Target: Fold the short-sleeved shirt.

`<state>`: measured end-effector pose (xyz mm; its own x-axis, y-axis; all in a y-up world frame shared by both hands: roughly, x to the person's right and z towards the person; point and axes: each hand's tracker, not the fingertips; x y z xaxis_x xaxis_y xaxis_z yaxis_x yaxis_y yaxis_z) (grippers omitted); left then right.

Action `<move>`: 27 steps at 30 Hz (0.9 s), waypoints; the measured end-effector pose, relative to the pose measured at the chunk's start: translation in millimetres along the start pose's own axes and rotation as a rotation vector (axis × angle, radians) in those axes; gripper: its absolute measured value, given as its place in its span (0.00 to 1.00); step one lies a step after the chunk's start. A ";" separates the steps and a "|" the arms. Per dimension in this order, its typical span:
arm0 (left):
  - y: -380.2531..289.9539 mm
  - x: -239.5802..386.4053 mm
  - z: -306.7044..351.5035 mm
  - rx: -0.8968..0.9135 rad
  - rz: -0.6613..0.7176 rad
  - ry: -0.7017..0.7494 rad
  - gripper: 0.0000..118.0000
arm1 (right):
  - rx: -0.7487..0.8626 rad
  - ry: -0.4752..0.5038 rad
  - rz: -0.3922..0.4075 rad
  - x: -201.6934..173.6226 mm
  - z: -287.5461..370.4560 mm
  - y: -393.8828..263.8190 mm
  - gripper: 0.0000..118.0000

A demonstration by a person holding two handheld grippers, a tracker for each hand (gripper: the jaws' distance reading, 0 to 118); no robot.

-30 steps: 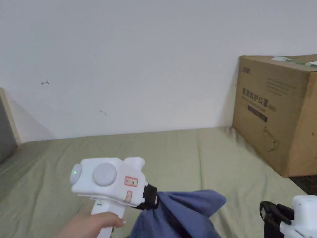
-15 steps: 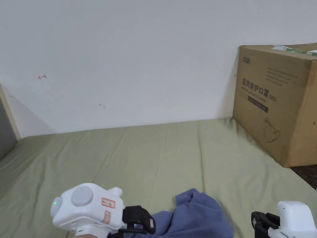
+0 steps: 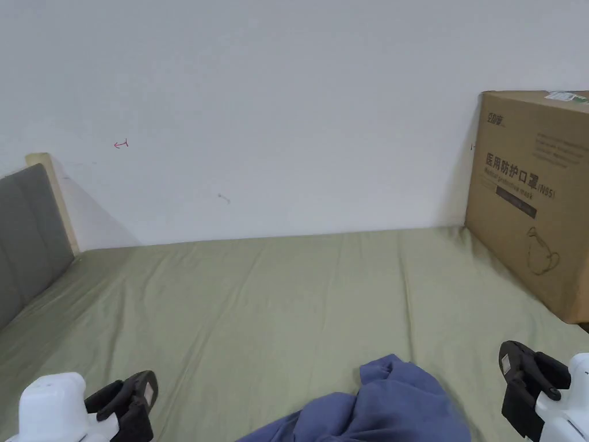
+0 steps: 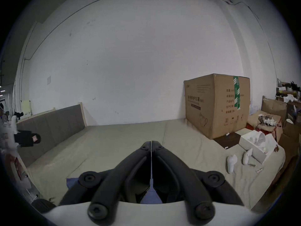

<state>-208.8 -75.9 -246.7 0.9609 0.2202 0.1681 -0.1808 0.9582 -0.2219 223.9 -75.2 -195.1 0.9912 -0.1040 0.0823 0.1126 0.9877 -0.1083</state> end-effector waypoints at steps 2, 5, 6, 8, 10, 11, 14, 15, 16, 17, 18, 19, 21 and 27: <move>-4.2 1.8 0.7 -0.040 -0.085 0.082 0.01 | 0.016 -0.016 -0.009 -0.6 2.3 -0.9 0.00; -5.0 1.9 -0.2 -0.068 -0.081 0.053 0.01 | 0.002 -0.012 -0.019 0.2 0.6 0.1 0.00; -4.8 0.8 -2.4 -0.070 -0.075 0.055 0.01 | -0.009 -0.005 -0.019 0.1 -0.6 1.2 0.00; -0.8 -2.5 -8.9 -0.082 -0.069 0.060 0.01 | -0.013 -0.004 -0.017 -0.2 -0.8 2.8 0.00; 3.0 -13.9 -33.9 -0.284 -0.035 0.067 0.01 | -0.011 0.012 -0.024 0.2 -0.3 4.2 0.00; 1.0 -21.8 -51.7 -0.380 -0.016 0.078 0.01 | -0.016 0.018 -0.026 -0.3 -0.6 4.5 0.00; -29.8 -52.6 -103.4 -0.752 0.125 0.088 0.03 | -0.051 0.034 -0.018 -1.9 -5.6 1.8 0.00; -46.4 -64.7 -115.5 -0.803 0.171 0.074 0.13 | -0.061 0.036 -0.013 -2.2 -8.2 -0.9 0.00; -61.3 -73.7 -125.7 -0.835 0.219 0.096 0.53 | -0.073 0.039 -0.011 -2.5 -10.0 -3.2 0.00; -76.1 -81.8 -136.2 -0.871 0.222 0.140 0.88 | -0.087 0.043 -0.011 -2.6 -11.8 -5.6 0.00; -94.0 -84.9 -141.2 -0.921 0.235 0.157 1.00 | -0.102 0.047 -0.012 -2.8 -13.9 -8.0 0.00; -108.8 -88.9 -146.6 -0.932 0.231 0.162 0.98 | -0.118 0.048 -0.011 -2.8 -16.3 -10.9 0.00; -132.5 -92.2 -156.9 -0.957 0.233 0.192 0.97 | -0.146 0.046 -0.006 -3.4 -22.0 -16.4 0.00; -138.2 -47.0 -141.5 -0.868 0.057 0.122 0.23 | -0.236 0.045 0.033 -3.1 -53.9 -30.0 0.00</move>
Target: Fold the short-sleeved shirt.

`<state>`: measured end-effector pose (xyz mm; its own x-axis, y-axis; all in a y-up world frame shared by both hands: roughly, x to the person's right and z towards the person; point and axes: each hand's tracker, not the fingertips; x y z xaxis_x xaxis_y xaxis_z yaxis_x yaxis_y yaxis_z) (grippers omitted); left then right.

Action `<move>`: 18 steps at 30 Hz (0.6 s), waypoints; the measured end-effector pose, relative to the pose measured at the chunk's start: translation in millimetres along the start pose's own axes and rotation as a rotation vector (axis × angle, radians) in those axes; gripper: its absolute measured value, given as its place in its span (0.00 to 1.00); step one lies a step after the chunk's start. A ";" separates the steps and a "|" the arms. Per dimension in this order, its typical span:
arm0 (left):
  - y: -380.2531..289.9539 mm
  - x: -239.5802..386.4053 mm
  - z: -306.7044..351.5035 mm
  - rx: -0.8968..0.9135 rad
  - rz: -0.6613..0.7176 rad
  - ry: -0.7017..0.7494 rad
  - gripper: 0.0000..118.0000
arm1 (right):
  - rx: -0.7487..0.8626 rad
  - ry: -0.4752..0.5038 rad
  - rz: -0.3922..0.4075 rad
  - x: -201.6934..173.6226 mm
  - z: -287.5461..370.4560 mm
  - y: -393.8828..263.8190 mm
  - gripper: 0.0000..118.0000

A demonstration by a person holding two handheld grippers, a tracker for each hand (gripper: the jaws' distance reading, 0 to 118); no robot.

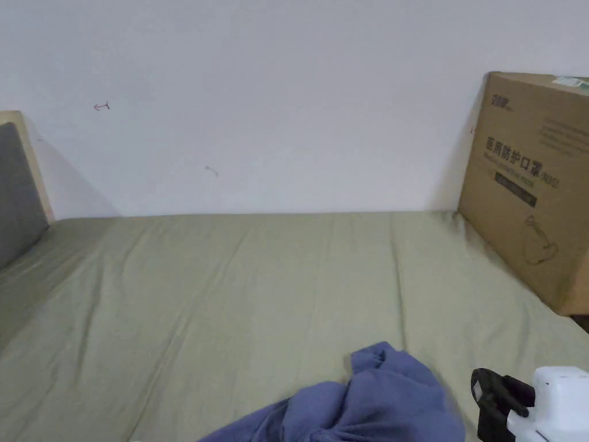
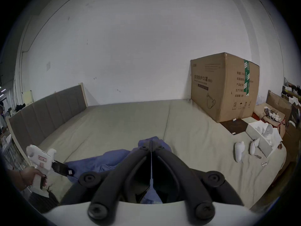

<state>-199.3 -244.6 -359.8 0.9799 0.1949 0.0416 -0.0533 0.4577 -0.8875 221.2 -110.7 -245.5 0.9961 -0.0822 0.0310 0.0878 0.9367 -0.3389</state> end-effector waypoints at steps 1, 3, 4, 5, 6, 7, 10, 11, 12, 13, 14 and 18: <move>-0.3 5.3 9.3 0.044 -0.007 -0.059 0.03 | -0.019 0.004 0.004 1.8 -10.0 0.4 0.00; -1.0 11.9 29.3 0.116 0.005 -0.177 0.03 | -0.076 0.016 0.001 7.1 -34.7 2.6 0.00; -1.7 14.4 39.7 0.156 0.017 -0.200 0.03 | -0.107 0.055 -0.023 12.8 -49.8 3.9 0.00; -1.5 16.4 47.8 0.174 0.018 -0.214 0.03 | -0.151 0.090 -0.056 18.0 -66.4 5.9 0.00; -2.0 18.1 57.1 0.192 0.013 -0.194 0.03 | -0.194 0.055 -0.084 22.9 -87.2 7.9 0.00; 5.2 7.6 52.0 0.206 0.009 -0.173 0.03 | -0.240 0.030 -0.129 29.0 -108.1 8.8 0.00; 9.2 -1.7 67.1 0.218 0.021 -0.173 0.03 | -0.552 0.068 -0.312 58.4 -186.6 -0.6 0.93; 12.3 -7.7 63.7 0.227 0.031 -0.168 0.03 | -0.614 0.048 -0.356 66.8 -205.4 -8.9 0.99; 13.2 -11.4 67.4 0.236 0.039 -0.167 0.03 | -0.654 0.013 -0.386 74.3 -222.0 -17.7 0.97; 14.4 -15.1 70.8 0.242 0.043 -0.168 0.03 | -0.712 -0.043 -0.384 79.7 -239.1 -27.2 0.97; 15.2 -18.0 72.9 0.246 0.044 -0.166 0.03 | -0.776 -0.099 -0.352 83.5 -253.0 -35.3 0.97; 17.0 -29.7 67.4 0.229 0.036 -0.140 0.03 | -0.848 -0.110 -0.198 90.3 -267.1 -54.9 0.63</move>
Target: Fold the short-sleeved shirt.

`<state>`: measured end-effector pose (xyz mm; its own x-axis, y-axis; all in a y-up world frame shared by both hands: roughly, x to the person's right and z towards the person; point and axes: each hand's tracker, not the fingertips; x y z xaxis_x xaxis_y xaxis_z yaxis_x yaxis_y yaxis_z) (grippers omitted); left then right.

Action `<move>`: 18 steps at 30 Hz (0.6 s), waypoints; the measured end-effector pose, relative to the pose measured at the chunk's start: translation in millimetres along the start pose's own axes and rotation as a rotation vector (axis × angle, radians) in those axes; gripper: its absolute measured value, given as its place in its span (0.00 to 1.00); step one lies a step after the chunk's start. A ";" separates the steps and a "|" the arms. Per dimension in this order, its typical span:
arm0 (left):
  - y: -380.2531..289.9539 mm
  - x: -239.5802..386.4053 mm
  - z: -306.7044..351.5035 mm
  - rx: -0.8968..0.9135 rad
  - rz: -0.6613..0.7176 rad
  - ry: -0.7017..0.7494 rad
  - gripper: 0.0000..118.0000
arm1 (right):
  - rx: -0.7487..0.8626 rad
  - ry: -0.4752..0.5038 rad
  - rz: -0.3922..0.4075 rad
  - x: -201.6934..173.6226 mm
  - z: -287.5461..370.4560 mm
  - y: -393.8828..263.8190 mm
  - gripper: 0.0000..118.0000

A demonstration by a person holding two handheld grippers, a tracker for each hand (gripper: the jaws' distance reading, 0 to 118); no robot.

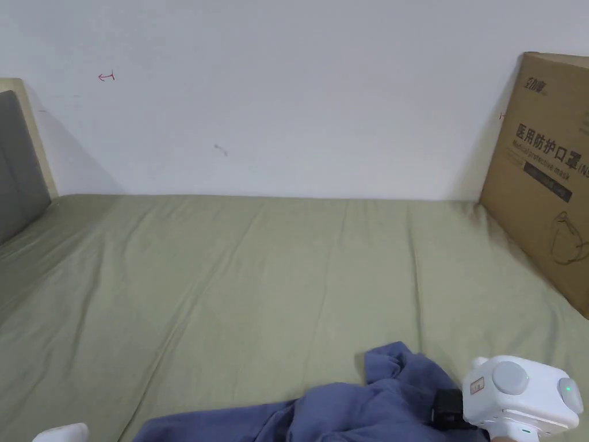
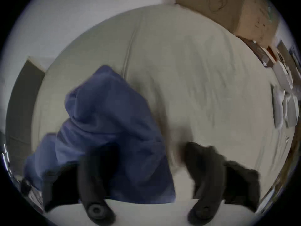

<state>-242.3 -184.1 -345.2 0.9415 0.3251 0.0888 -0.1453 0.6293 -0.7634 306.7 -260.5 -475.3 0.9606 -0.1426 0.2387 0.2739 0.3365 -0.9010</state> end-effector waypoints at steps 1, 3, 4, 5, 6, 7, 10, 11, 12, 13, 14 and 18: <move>-1.5 -1.0 -0.3 -0.003 -0.002 0.003 0.03 | 0.037 -0.031 0.051 -1.5 8.3 -4.4 0.42; 1.1 -7.5 0.4 0.002 -0.002 0.005 0.03 | 0.116 0.068 0.110 -9.7 40.2 -18.5 0.00; 2.2 -9.1 1.8 0.008 0.003 0.002 0.03 | 0.131 0.064 0.104 -7.6 52.9 -23.3 0.00; 3.8 -9.8 3.4 0.012 0.006 -0.001 0.03 | 0.171 0.055 0.120 -5.8 66.4 -26.8 0.00; 8.4 -12.9 5.2 0.018 0.007 0.000 0.03 | 0.197 0.065 0.141 3.9 78.1 -23.4 0.00; 14.1 -15.3 8.3 0.032 0.003 0.015 0.03 | 0.221 0.079 0.151 9.2 94.7 -23.8 0.00; 37.7 -22.7 23.9 0.073 -0.027 0.063 0.03 | 0.317 0.074 0.179 24.7 149.8 -18.3 0.00; 47.3 -25.9 29.8 0.090 -0.028 0.063 0.03 | 0.350 0.077 0.183 29.7 167.3 -15.9 0.00; 60.3 -28.5 38.1 0.107 -0.031 0.059 0.03 | 0.381 0.086 0.177 35.4 186.3 -12.6 0.00; 70.6 -23.0 48.9 0.129 -0.039 0.053 0.03 | 0.413 0.092 0.175 34.8 210.1 -11.6 0.00; 84.2 -21.4 56.8 0.146 -0.054 0.049 0.03 | 0.437 0.101 0.174 34.0 231.4 -9.8 0.00; 142.0 -6.6 90.4 0.222 -0.065 -0.027 0.03 | 0.507 0.115 0.211 28.8 296.3 12.2 0.00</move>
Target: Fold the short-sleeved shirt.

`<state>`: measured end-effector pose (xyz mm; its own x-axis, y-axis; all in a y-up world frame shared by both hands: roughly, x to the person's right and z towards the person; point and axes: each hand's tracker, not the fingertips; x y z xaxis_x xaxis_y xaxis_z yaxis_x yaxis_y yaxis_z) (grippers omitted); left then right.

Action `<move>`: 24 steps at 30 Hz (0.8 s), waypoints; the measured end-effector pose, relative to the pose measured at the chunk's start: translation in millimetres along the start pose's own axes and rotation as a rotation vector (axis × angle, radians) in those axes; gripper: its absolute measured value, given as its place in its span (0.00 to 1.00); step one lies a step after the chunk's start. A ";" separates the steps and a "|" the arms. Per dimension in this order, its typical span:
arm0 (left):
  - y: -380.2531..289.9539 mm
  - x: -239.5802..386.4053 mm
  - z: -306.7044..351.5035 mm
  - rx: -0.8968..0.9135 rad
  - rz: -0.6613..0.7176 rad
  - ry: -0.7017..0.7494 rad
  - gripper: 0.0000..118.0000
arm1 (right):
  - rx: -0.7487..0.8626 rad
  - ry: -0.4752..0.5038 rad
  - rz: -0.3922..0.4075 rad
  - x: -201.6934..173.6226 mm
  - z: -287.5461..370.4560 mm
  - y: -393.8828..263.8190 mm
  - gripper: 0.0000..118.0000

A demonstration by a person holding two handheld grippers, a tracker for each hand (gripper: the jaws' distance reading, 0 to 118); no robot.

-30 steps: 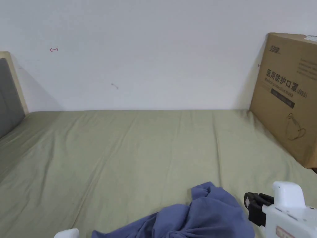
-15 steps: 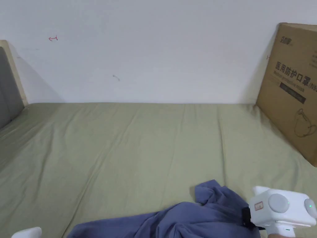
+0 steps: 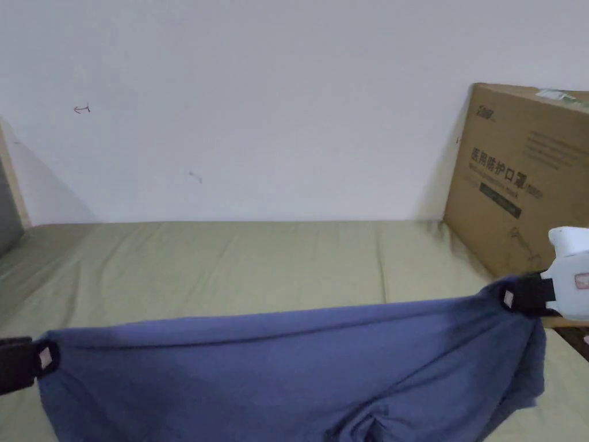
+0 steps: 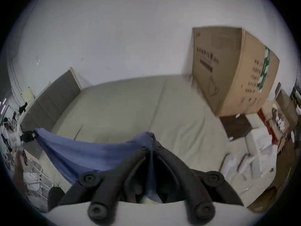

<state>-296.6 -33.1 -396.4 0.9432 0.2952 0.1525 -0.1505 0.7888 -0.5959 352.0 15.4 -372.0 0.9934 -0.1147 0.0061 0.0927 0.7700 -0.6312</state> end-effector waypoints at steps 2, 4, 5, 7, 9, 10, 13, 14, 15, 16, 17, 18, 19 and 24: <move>37.5 3.9 5.8 0.039 0.060 -0.040 0.03 | 0.026 0.000 0.011 -4.0 17.5 28.7 0.00; 69.6 13.4 10.1 0.076 0.089 -0.044 0.03 | 0.047 0.019 -0.030 -4.9 27.2 59.5 0.00; 86.1 17.6 10.3 0.080 0.075 -0.059 0.03 | 0.058 0.025 -0.062 -6.3 31.3 73.1 0.00; 114.3 29.7 9.2 0.102 0.011 -0.028 0.03 | 0.073 0.025 -0.070 -10.4 35.3 97.5 0.00; 139.7 38.3 3.7 0.106 -0.017 -0.008 0.03 | 0.051 0.101 -0.095 -4.2 27.1 126.6 0.00; 152.3 40.1 -0.9 0.105 -0.020 0.000 0.03 | 0.059 0.083 -0.094 -5.5 24.7 137.5 0.00; 184.9 45.4 -11.5 0.146 -0.024 -0.006 0.03 | 0.154 -0.027 -0.047 -17.9 18.6 169.0 0.00; 195.3 48.9 -14.6 0.171 -0.027 -0.007 0.03 | 0.170 -0.034 -0.027 -21.5 15.4 182.3 0.00; 204.0 49.3 -19.8 0.193 -0.037 0.000 0.03 | 0.193 -0.051 -0.019 -23.1 10.4 193.8 0.00; 213.2 52.7 -24.3 0.205 -0.043 0.007 0.03 | 0.219 -0.067 -0.008 -25.3 4.5 206.0 0.00; 221.8 56.0 -29.0 0.223 -0.055 0.013 0.03 | 0.239 -0.086 -0.001 -29.0 0.9 215.9 0.00; 230.1 59.2 -33.3 0.236 -0.067 0.028 0.03 | 0.253 -0.099 0.010 -32.5 -2.9 225.8 0.00; 237.3 59.2 -40.0 0.254 -0.070 0.034 0.03 | 0.273 -0.112 0.021 -36.0 -6.1 234.8 0.00; 260.1 65.9 -59.1 0.363 -0.070 0.059 0.03 | 0.387 -0.171 0.079 -45.2 -20.6 264.6 0.00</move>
<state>-256.1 159.6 -588.0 0.9687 0.2109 0.1310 -0.1706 0.9488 -0.2660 330.2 211.4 -555.3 0.9924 0.0351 0.1182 0.0017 0.9547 -0.2977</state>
